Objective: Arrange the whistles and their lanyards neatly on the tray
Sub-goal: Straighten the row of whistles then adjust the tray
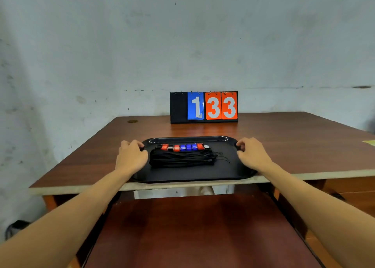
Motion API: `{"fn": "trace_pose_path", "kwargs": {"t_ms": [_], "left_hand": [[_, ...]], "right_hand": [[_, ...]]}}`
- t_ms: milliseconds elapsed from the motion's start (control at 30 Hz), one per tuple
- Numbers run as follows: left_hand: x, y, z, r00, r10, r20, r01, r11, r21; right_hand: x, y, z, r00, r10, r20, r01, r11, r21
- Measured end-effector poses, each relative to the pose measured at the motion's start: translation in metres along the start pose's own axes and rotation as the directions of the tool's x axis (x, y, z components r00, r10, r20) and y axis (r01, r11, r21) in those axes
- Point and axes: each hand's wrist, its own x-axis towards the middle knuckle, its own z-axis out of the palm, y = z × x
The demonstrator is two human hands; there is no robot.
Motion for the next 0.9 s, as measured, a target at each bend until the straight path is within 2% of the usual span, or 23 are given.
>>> {"fn": "trace_pose_path", "kwargs": {"t_ms": [167, 333, 433, 533, 600, 733, 900], "left_hand": [[0.010, -0.017, 0.004, 0.991, -0.109, 0.080, 0.099, 0.988, 0.116], [0.028, -0.024, 0.012, 0.993, -0.058, 0.100, 0.037, 0.980, 0.197], [0.034, -0.024, 0.016, 0.996, -0.056, 0.067, 0.033, 0.952, 0.304], [0.036, -0.023, 0.018, 0.994, -0.071, 0.080, 0.037, 0.929, 0.367], [0.037, -0.022, 0.016, 0.992, -0.093, 0.087, 0.058, 0.936, 0.347], [0.034, -0.024, 0.010, 0.989, -0.118, 0.092, 0.101, 0.980, 0.169], [0.000, -0.015, -0.001, 0.993, -0.115, -0.009, 0.115, 0.993, -0.021]], "right_hand": [[0.011, 0.001, 0.005, 0.992, 0.127, 0.000, -0.127, 0.992, 0.029], [0.027, 0.005, 0.011, 0.968, 0.242, -0.070, -0.238, 0.969, 0.068], [0.032, 0.009, 0.015, 0.949, 0.316, 0.005, -0.316, 0.947, 0.055], [0.034, 0.009, 0.017, 0.945, 0.320, 0.066, -0.321, 0.947, 0.000], [0.034, 0.008, 0.018, 0.945, 0.320, 0.071, -0.320, 0.947, -0.005], [0.024, 0.008, 0.015, 0.943, 0.332, 0.011, -0.332, 0.941, 0.072], [-0.009, 0.004, -0.001, 0.942, 0.331, -0.057, -0.314, 0.928, 0.200]]}}
